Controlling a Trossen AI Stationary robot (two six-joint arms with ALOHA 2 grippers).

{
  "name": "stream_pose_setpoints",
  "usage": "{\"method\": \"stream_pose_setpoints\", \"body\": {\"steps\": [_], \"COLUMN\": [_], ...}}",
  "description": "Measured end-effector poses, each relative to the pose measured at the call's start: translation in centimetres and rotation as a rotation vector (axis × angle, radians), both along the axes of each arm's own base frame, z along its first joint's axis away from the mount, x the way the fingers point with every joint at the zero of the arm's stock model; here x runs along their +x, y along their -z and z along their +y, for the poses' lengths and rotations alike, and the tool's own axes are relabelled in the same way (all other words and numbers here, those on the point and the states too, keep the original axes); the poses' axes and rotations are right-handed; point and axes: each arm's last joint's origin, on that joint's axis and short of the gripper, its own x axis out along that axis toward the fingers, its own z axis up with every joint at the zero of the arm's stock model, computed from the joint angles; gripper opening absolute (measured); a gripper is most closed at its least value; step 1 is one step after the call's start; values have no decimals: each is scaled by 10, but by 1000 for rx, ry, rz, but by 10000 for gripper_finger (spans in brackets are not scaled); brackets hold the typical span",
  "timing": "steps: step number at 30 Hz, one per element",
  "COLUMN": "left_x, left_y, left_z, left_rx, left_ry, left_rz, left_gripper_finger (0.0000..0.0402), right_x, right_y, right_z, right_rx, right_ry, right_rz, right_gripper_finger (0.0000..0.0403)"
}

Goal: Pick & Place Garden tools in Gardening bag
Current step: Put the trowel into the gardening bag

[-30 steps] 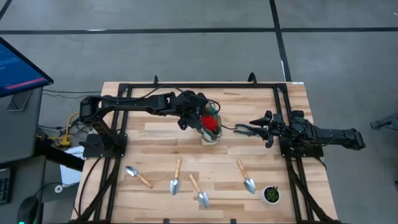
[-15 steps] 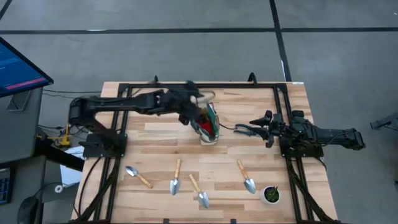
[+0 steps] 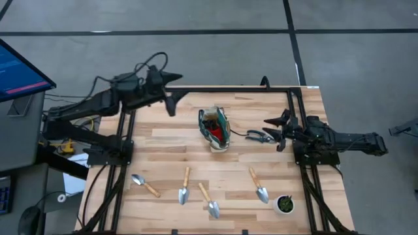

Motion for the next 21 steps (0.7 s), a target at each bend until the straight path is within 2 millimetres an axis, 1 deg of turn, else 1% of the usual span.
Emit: {"method": "stream_pose_setpoints", "body": {"steps": [3, 5, 9, 13, 18, 21], "left_x": [-8, -9, -11, -11, -10, -10], "left_y": [-3, -4, 2, 13, 22, 23], "left_z": [-1, -1, -4, -10, -19, -24], "left_rx": [-27, -43, -96, -171, -248, -259], "left_ry": [-14, -18, -11, 1, 24, 45], "left_rz": [-26, -43, 5, 89, 148, 157], "left_gripper_finger": [301, 301, 301, 301, 301, 301], "right_x": [8, 15, 33, 52, 73, 83], "right_y": [-11, -17, -32, -47, -54, -53], "right_z": [-1, -1, -2, -2, 3, 9], "right_rx": [-18, -15, 29, 120, 221, 342], "right_ry": [14, 15, 13, 24, 2, 9], "right_rz": [95, 184, 355, 528, 762, 872], "right_gripper_finger": [182, 183, 181, 173, 157, 144]}}
